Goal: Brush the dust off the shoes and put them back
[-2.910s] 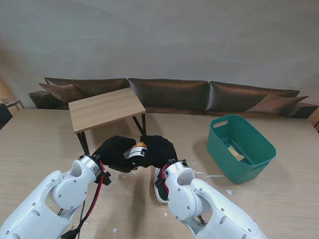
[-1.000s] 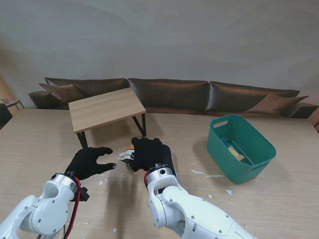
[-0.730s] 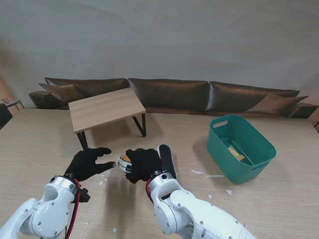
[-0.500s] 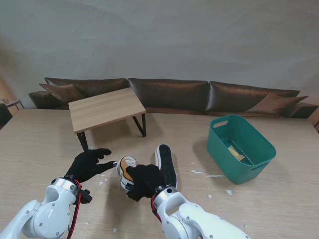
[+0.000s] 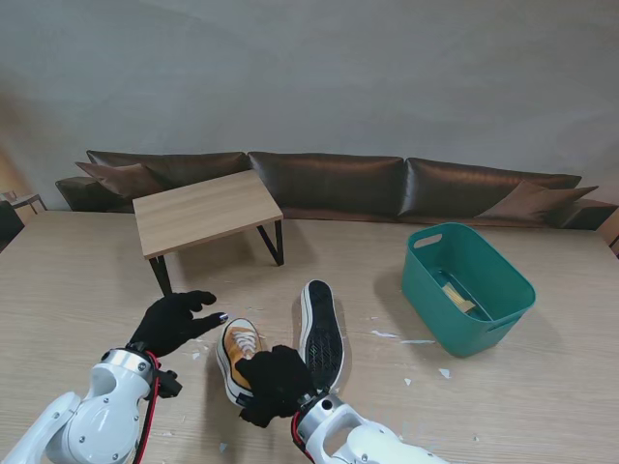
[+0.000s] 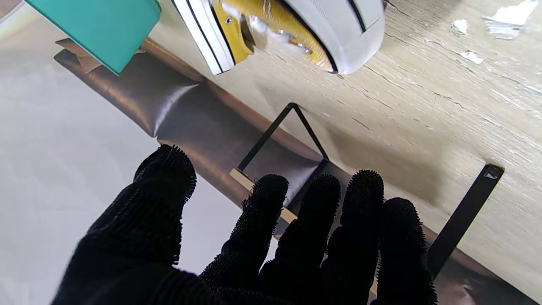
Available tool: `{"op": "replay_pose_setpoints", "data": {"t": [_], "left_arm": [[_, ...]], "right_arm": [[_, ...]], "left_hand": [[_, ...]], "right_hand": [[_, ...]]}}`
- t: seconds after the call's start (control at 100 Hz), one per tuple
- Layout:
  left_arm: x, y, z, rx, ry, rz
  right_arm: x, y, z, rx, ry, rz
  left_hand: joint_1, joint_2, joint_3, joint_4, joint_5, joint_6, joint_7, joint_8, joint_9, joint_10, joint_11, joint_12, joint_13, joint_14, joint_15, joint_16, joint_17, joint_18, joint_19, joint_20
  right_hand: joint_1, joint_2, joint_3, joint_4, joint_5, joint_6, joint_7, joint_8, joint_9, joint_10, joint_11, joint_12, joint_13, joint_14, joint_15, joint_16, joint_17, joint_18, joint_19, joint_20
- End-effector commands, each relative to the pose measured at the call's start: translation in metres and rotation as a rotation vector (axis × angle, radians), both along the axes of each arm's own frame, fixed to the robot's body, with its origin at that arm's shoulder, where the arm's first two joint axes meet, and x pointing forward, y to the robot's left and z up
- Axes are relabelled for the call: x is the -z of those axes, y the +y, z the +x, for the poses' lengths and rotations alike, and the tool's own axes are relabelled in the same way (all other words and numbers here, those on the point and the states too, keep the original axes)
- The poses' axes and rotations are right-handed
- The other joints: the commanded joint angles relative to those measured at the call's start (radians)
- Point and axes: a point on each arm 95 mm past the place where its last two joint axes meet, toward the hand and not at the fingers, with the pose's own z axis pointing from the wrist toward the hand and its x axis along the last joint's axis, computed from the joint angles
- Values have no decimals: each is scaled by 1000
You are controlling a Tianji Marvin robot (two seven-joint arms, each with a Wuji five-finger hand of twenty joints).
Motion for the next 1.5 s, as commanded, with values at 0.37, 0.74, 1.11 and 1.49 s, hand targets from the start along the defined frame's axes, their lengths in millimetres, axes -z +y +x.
{"op": "replay_pose_setpoints", "data": {"t": [0.37,0.74,1.11,1.49], "left_arm": [[2,-3,-4,-3,19,-23],[4,-5,-2,-10,30,-38],[6,-5,-1,-4,43,-41],[8,-7,-1,-8,47,-47]], "right_arm": [[18,3,-28,-89,-16,-71],[28,2,-28,-104,21,-124],[33,6,-29,-53,-21,-158],[32,3,-28,-34,-1,-185]], "left_hand": [[16,72,-42,37,10,16,1,5,14,23,6,12,-4,41,8,16,-23,-3,47,12],[30,90,-74,41,14,21,1,6,16,28,6,12,-4,50,6,17,-25,0,49,14],[41,95,-95,45,15,21,0,7,16,28,6,12,-5,51,3,17,-27,-1,48,14],[45,98,-106,47,12,20,-1,7,15,27,6,12,-8,49,4,19,-29,-1,47,15]], "right_hand": [[118,140,197,124,77,-200,-161,-47,126,-235,-7,-125,-42,-31,-191,-103,260,109,-118,-23],[149,79,190,118,-67,-192,-270,-209,46,-243,-79,-132,-41,-41,-284,-134,198,71,-156,-33],[-15,-46,186,236,-260,-141,-441,58,-155,-253,41,-182,-89,-14,-385,-158,44,74,-215,-61],[-114,13,129,230,-387,-120,-496,25,-306,-229,16,-227,-249,42,-479,-194,-106,91,-303,-105]]}}
